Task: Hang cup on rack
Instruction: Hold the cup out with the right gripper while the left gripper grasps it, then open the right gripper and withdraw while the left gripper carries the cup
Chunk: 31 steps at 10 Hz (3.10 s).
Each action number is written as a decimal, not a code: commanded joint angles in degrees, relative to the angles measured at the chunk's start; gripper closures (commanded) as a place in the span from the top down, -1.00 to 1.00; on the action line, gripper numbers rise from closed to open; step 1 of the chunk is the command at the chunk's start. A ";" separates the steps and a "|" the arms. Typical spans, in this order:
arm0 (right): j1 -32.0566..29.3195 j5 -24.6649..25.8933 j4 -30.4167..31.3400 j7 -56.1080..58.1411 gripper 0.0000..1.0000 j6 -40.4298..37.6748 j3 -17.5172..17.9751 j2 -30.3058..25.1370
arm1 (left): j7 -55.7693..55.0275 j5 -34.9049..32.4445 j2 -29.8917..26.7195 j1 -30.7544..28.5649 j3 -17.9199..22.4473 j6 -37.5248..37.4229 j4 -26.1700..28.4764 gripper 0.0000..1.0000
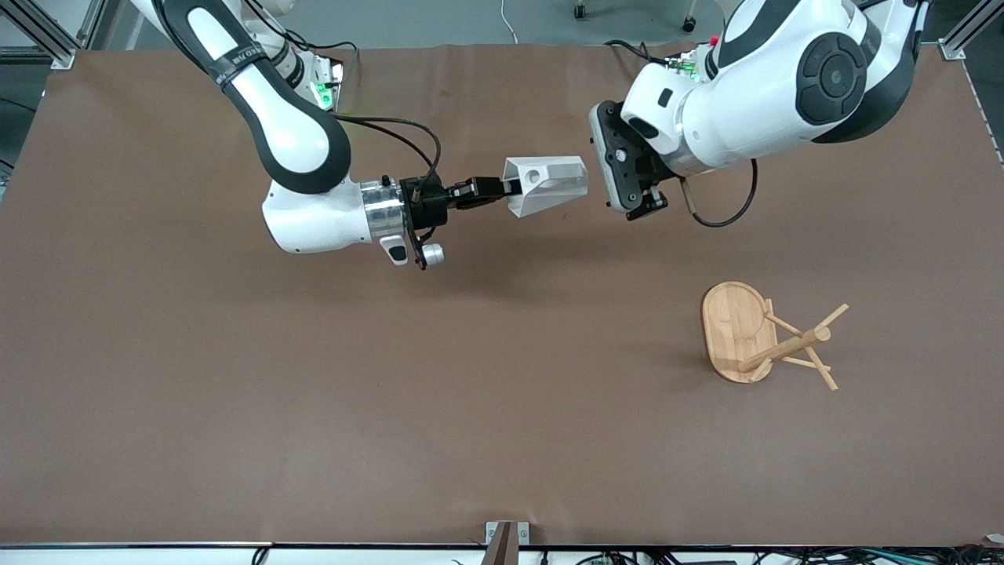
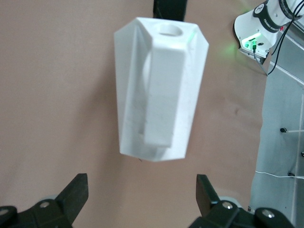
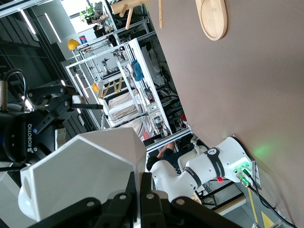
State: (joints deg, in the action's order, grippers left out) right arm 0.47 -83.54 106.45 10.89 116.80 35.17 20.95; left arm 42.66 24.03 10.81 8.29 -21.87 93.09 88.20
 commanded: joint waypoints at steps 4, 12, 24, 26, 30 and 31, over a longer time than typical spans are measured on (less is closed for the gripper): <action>-0.56 -2.06 0.60 -0.08 -0.99 0.62 1.12 -0.56 | 1.28 2.42 2.38 0.24 -1.69 1.65 1.00 1.00; -0.73 -2.06 0.51 -0.17 -0.99 2.72 3.14 -0.56 | 1.46 3.74 3.26 0.68 -3.36 3.76 1.71 1.00; -1.70 -2.60 0.51 -0.17 1.00 2.90 3.23 -0.65 | 5.05 -4.84 1.67 -1.25 -3.89 0.78 4.87 -0.65; -3.01 2.30 1.82 -0.35 1.00 2.99 1.66 -2.40 | 4.45 -8.28 1.59 -4.59 -3.97 -0.28 4.70 -0.72; -3.28 32.38 3.85 -11.29 1.00 1.68 -10.97 -10.03 | -14.16 -21.29 2.02 -7.39 -3.97 -0.29 6.88 -0.99; -3.28 42.14 3.85 -12.38 1.00 0.98 -13.61 -11.88 | -15.41 -21.13 2.90 -10.63 -3.97 2.94 7.07 -0.99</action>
State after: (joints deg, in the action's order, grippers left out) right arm -2.72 -50.38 107.91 1.80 118.70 24.45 14.32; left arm 29.34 4.08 13.19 1.08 -25.54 93.06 92.70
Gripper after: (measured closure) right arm 0.000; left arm 0.242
